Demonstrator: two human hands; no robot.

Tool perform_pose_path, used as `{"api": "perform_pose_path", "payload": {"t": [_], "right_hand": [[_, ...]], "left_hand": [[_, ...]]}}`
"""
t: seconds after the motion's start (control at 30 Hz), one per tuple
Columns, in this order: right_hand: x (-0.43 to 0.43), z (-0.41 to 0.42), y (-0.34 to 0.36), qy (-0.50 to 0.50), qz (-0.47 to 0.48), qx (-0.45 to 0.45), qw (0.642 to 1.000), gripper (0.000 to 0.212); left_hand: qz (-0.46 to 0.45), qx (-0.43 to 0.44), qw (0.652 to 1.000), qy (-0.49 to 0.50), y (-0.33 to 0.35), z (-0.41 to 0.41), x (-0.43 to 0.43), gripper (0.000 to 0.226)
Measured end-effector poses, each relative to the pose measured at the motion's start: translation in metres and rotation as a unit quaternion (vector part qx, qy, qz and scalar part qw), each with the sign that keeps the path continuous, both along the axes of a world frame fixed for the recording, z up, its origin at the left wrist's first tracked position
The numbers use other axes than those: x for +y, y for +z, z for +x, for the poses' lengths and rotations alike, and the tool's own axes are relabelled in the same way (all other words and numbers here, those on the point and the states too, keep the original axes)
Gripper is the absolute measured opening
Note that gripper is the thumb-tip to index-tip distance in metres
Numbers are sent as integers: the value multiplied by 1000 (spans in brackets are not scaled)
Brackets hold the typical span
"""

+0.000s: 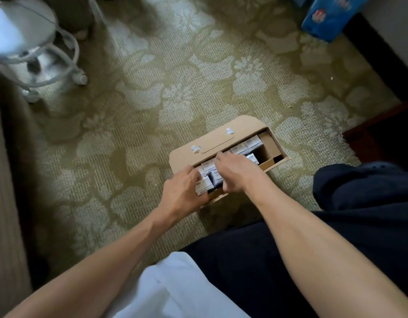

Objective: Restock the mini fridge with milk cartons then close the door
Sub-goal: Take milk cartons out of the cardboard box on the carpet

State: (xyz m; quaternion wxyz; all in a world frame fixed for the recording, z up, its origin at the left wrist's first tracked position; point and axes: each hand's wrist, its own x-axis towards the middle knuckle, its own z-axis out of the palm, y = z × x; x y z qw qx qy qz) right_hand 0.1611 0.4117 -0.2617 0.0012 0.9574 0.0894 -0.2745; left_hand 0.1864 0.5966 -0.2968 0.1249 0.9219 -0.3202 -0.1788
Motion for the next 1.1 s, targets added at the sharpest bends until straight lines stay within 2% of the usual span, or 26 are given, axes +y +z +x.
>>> {"api": "perform_pose_path", "payload": {"t": [0.1,0.3,0.47,0.6,0.73,0.83,1.1], "right_hand": [[0,-10,21,-36,33,-14,999,39],[6,-33,65,-141,117,-66,981,28],[-5,-60,98,-203,161,-130,957,31],[-17,-78,122,-270,196,-181,925,41],[-36,-97,147,-313,213,-242,893,37],[-60,-116,172,-342,196,-302,868,36],[-128,-188,239,-425,159,-446,771,35]], "left_hand": [[-9,7,1000,1,23,1,0,54],[-41,-16,999,-14,68,1,-2,35],[-106,-53,992,-41,107,-3,-7,33],[-136,-81,984,-84,140,-3,-24,36],[-173,-101,974,-110,171,-3,-54,36],[-222,-103,960,-139,195,-5,-86,39],[-313,-135,909,-241,267,-44,-196,39]]}}
